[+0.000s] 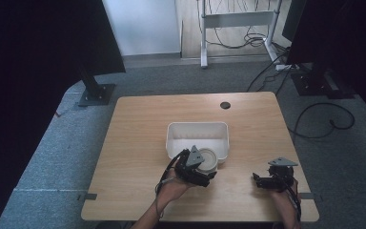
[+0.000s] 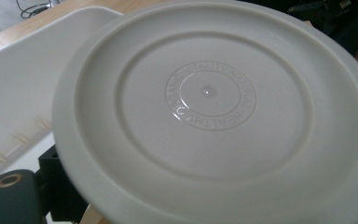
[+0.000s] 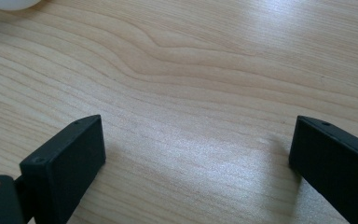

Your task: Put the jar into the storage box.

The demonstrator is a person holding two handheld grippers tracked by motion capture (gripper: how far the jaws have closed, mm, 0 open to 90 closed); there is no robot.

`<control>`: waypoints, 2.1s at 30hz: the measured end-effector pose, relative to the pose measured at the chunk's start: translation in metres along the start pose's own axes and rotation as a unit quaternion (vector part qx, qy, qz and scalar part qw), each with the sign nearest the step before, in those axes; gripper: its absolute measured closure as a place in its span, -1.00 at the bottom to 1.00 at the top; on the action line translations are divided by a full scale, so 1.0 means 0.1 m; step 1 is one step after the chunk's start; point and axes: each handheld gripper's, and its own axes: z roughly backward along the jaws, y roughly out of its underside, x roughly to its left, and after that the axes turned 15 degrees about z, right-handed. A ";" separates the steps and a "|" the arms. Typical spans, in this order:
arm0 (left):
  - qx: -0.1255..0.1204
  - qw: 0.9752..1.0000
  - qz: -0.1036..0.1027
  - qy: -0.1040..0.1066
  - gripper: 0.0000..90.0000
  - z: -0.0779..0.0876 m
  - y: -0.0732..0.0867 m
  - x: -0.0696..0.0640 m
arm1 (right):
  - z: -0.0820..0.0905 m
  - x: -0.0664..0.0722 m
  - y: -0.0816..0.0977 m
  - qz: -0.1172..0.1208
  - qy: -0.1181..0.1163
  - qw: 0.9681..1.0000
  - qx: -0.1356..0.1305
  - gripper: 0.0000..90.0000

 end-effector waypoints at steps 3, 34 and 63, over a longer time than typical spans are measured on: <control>-0.003 1.000 0.004 -0.006 -0.77 0.00 -0.03 0.04 | 0.00 0.00 0.00 0.000 0.000 1.000 0.000 -0.93; -0.026 0.996 0.047 -0.066 -0.77 -0.27 -0.24 0.42 | 0.00 0.00 0.00 0.000 -0.001 1.000 0.000 -0.93; -0.010 0.990 0.085 -0.112 -0.77 -0.64 -0.09 0.65 | 0.00 0.00 0.00 0.001 -0.001 1.000 0.000 -0.93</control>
